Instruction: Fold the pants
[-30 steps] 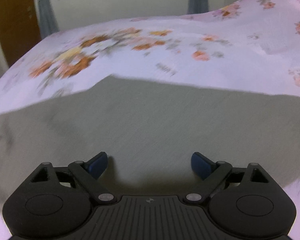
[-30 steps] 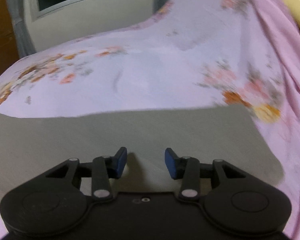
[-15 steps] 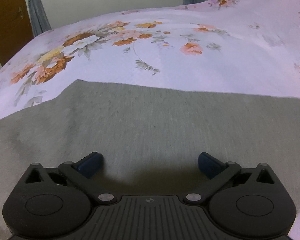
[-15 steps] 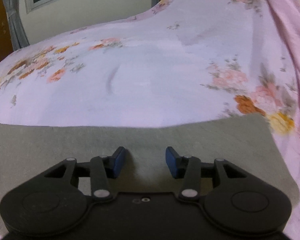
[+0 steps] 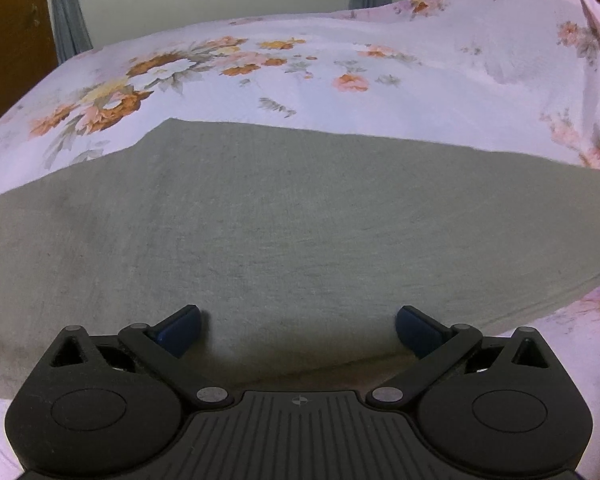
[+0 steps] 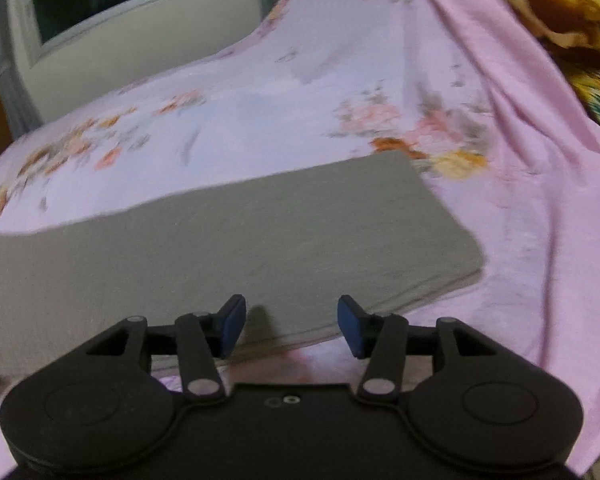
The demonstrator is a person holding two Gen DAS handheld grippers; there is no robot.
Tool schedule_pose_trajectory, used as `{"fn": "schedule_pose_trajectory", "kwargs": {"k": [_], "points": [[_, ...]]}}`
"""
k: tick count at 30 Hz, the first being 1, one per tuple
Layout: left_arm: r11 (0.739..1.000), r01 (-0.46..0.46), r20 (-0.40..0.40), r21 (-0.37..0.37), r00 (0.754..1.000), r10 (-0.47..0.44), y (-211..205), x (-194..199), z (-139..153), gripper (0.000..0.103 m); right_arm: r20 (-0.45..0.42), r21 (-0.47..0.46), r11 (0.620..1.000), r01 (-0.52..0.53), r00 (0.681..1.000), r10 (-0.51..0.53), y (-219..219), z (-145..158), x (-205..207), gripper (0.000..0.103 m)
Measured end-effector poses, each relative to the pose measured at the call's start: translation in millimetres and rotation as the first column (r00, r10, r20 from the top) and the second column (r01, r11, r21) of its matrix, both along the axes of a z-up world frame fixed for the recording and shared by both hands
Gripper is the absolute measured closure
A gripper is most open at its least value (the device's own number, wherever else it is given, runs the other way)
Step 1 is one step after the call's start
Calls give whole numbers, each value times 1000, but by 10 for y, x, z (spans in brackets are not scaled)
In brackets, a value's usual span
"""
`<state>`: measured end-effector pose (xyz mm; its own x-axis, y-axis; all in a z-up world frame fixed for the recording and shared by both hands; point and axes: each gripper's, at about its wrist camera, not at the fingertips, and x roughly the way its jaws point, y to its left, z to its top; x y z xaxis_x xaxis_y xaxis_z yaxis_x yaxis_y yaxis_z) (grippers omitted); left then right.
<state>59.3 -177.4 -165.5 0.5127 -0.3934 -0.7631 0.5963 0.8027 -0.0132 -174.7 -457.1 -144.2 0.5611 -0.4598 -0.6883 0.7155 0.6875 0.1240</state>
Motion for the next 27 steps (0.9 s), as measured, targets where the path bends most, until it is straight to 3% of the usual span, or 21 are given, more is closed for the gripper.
{"fn": "schedule_pose_trajectory", "kwargs": {"k": [7,17,23,27], "points": [[1000,30,-7,0,1000,-30,-86,-111,-35,0,41,105,982,156,986,-161,-271,-51,-421,52],[1000,12,-13,8,1000,-12,-240,-89,-3,0,102,206,948,244,958,-268,-594,-175,-465,52],[1000,17,-11,17,1000,-16,-481,-81,14,0,115,224,943,247,954,-277,-710,-212,-399,63],[996,31,6,82,999,-32,-639,-117,-123,0,117,233,941,246,953,-278,-770,-248,-455,68]]}}
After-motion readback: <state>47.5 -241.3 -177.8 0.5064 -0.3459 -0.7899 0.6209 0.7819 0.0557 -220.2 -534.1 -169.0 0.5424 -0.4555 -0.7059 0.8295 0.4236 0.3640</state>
